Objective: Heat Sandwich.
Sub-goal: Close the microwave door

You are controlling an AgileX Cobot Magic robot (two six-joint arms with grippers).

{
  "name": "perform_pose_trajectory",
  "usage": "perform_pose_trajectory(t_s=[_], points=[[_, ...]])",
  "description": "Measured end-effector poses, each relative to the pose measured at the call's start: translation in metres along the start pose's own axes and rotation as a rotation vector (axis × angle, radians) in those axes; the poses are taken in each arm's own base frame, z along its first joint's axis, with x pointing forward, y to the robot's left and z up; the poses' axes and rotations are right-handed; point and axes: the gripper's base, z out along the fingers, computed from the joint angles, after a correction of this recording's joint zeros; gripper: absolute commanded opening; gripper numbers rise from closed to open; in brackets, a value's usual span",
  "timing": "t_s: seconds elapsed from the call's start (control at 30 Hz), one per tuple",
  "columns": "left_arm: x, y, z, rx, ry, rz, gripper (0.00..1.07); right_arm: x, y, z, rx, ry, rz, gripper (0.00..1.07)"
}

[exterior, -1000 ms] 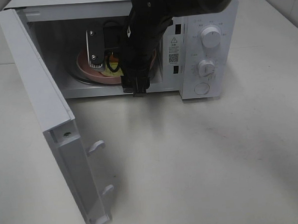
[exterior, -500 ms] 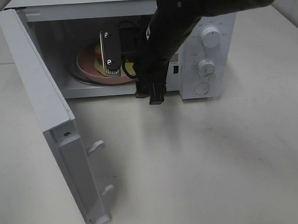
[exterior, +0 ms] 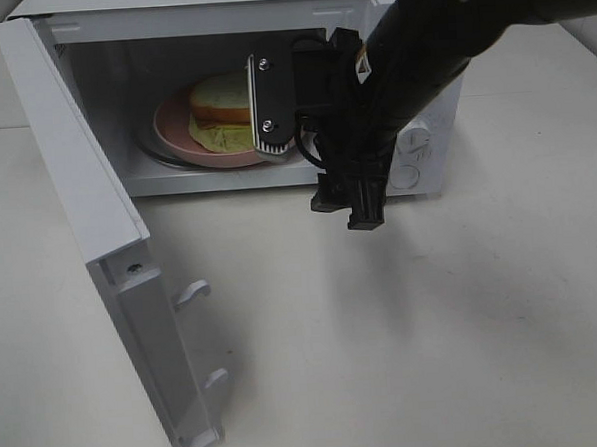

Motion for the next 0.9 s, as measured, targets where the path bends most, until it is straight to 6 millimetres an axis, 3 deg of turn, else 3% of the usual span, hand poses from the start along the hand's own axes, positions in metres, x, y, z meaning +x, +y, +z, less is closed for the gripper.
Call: perform_pose_trajectory(t_s=[0.53,0.9], points=[[0.0,0.0,0.0,0.0,0.0,0.0,0.98,0.033,0.044,-0.05,-0.041,0.042,0.178,0.76],[0.0,0.0,0.0,0.0,0.0,0.0,0.98,0.055,0.071,-0.096,-0.065,0.11,0.566,0.76]])
